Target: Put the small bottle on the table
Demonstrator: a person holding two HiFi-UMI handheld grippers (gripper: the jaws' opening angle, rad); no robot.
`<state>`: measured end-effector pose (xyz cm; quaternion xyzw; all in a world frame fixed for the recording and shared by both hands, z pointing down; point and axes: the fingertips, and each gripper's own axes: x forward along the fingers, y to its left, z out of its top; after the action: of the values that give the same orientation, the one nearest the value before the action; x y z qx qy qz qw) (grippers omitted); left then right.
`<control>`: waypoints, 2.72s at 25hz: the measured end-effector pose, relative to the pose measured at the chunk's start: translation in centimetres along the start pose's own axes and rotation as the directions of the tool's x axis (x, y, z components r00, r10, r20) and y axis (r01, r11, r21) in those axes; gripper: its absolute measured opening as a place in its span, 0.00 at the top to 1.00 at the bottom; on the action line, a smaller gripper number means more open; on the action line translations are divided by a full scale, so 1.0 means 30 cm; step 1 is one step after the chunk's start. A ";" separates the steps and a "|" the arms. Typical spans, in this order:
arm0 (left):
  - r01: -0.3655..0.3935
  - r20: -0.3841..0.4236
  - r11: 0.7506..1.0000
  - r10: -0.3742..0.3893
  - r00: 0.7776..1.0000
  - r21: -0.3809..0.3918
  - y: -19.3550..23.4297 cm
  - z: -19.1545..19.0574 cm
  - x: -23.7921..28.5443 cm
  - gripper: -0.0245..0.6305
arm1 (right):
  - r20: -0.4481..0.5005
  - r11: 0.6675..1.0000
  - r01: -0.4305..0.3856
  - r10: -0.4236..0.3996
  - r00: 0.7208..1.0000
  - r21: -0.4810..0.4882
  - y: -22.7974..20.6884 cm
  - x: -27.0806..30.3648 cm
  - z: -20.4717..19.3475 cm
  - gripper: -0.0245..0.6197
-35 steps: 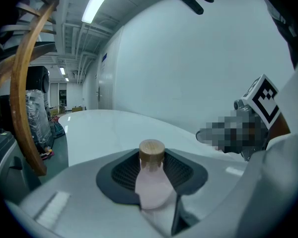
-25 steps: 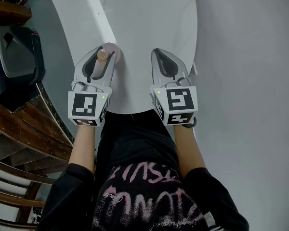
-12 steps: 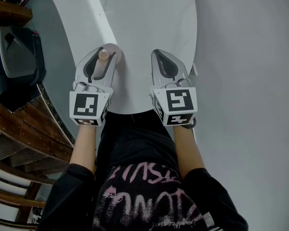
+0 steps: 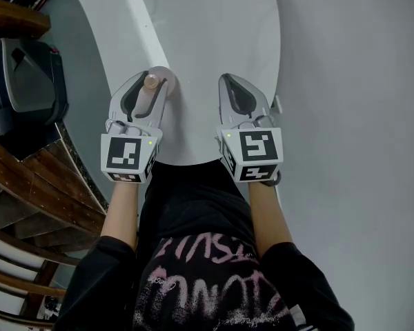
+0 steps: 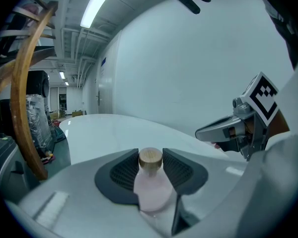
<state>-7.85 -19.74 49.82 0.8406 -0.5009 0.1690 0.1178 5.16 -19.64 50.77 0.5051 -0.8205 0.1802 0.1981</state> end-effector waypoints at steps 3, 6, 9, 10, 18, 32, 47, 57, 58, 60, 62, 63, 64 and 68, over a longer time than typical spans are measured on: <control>-0.004 0.003 1.000 0.004 1.000 0.002 0.000 0.015 -0.012 0.72 | 0.011 1.000 0.002 -0.002 1.000 -0.001 -0.001 -0.010 0.017 0.94; -0.009 0.010 1.000 0.009 1.000 0.003 -0.004 0.030 -0.027 0.72 | 0.026 1.000 0.002 -0.002 1.000 0.001 -0.003 -0.022 0.037 0.94; -0.016 0.014 1.000 0.016 1.000 0.010 -0.004 0.045 -0.040 0.72 | 0.044 1.000 0.001 -0.002 0.999 0.007 -0.007 -0.032 0.058 0.94; -0.017 0.016 1.000 0.017 1.000 0.014 -0.001 0.052 -0.050 0.72 | 0.048 1.000 0.002 -0.003 0.999 0.007 -0.002 -0.038 0.067 0.94; -0.026 0.037 0.999 0.025 0.999 0.031 0.003 0.090 -0.115 0.74 | 0.076 1.000 -0.006 0.006 0.997 0.003 0.050 -0.069 0.109 0.94; -0.069 0.077 0.995 0.064 0.995 0.071 0.009 0.156 -0.204 0.87 | 0.139 1.000 -0.026 0.027 0.990 -0.012 0.097 -0.125 0.171 0.94; -0.124 0.139 0.986 0.109 0.984 0.111 -0.040 0.243 -0.268 0.96 | 0.218 0.998 -0.045 0.051 0.975 -0.032 0.094 -0.203 0.232 0.94; -0.177 0.185 0.978 0.154 0.971 0.113 -0.036 0.307 -0.355 0.96 | 0.256 0.996 -0.060 0.074 0.964 -0.062 0.130 -0.263 0.281 0.94; -0.181 0.190 0.977 0.158 0.969 0.110 -0.034 0.317 -0.363 0.96 | 0.260 0.996 -0.062 0.077 0.962 -0.067 0.136 -0.267 0.286 0.94; -0.189 0.203 0.976 0.165 0.965 0.106 -0.033 0.338 -0.374 0.96 | 0.269 0.995 -0.064 0.083 0.960 -0.076 0.144 -0.275 0.297 0.94; -0.190 0.216 0.975 0.162 0.963 0.114 -0.036 0.344 -0.382 0.96 | 0.280 0.994 -0.064 0.085 0.956 -0.083 0.147 -0.284 0.307 0.94; -0.189 0.221 0.975 0.160 0.962 0.120 -0.038 0.339 -0.387 0.96 | 0.285 0.994 -0.064 0.086 0.955 -0.085 0.149 -0.290 0.310 0.94; -0.189 0.224 0.974 0.158 0.962 0.125 -0.040 0.334 -0.394 0.96 | 0.290 0.994 -0.063 0.086 0.953 -0.087 0.152 -0.297 0.311 0.94; -0.201 0.238 0.971 0.166 0.957 0.129 -0.044 0.341 -0.411 0.96 | 0.308 0.993 -0.066 0.093 0.947 -0.098 0.156 -0.312 0.321 0.94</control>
<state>-10.43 -12.99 35.45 0.8106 -0.5727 0.1205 -0.0205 3.41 -15.32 37.32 0.4848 -0.8681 0.0704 0.0801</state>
